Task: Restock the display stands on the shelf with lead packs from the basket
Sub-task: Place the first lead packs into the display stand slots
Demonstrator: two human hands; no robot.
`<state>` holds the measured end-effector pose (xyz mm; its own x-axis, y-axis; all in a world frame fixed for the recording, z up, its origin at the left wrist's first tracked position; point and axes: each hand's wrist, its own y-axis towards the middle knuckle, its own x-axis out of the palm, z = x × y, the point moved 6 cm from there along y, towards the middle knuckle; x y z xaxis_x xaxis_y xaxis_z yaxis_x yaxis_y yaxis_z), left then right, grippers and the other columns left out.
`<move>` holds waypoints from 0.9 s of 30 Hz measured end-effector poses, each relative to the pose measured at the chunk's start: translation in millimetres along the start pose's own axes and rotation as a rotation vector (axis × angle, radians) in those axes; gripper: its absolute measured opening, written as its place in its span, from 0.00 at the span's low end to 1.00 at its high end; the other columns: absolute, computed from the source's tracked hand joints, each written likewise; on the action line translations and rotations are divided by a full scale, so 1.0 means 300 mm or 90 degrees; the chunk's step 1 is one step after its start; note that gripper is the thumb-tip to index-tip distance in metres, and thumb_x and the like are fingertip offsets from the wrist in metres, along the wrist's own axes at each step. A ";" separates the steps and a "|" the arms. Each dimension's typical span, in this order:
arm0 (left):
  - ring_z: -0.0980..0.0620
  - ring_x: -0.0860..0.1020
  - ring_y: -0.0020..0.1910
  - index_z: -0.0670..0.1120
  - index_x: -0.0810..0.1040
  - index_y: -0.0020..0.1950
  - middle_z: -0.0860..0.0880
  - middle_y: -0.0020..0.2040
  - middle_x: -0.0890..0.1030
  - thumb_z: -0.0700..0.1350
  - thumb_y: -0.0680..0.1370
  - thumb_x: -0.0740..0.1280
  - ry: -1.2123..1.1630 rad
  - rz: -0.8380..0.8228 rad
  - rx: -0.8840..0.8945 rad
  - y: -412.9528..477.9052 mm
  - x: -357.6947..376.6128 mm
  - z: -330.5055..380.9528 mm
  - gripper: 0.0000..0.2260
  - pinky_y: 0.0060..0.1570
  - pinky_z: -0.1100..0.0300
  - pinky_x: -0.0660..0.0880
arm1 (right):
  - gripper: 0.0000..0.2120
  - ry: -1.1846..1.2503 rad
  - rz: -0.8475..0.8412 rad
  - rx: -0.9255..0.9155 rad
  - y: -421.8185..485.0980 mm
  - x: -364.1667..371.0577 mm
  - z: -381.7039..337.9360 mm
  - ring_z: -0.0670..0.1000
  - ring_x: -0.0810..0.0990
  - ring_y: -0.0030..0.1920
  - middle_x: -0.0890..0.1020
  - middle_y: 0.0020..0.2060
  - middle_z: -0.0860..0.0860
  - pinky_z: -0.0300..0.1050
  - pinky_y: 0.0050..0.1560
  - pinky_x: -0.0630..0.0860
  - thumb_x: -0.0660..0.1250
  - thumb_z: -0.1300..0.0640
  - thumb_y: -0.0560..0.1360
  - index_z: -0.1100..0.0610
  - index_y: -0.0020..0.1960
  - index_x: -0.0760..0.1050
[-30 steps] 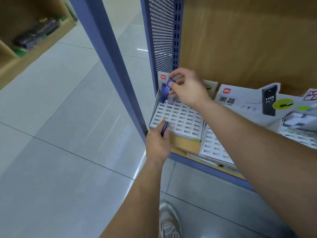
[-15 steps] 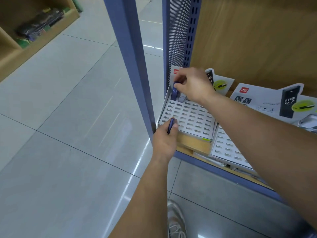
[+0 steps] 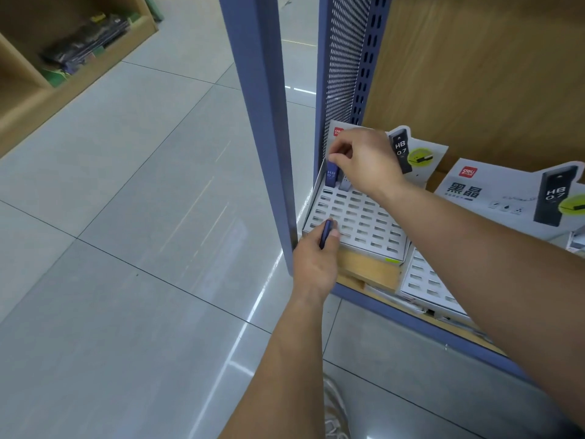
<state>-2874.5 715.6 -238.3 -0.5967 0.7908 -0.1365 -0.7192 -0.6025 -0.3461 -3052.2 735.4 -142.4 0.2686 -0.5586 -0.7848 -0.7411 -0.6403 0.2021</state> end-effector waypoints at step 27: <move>0.54 0.76 0.31 0.38 0.79 0.52 0.45 0.36 0.81 0.37 0.78 0.71 -0.247 -0.111 0.049 -0.216 0.006 0.455 0.05 0.31 0.65 0.75 | 0.06 0.397 -0.255 0.233 -0.462 -0.399 -0.047 0.49 0.78 0.31 0.81 0.31 0.52 0.44 0.37 0.73 0.67 0.63 0.79 0.59 0.42 0.74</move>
<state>-2877.7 741.2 -89.4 -0.5431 0.7908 0.2821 -0.8367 -0.4815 -0.2610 -2973.0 883.5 -68.3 0.7675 -0.5832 -0.2660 -0.6410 -0.7009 -0.3128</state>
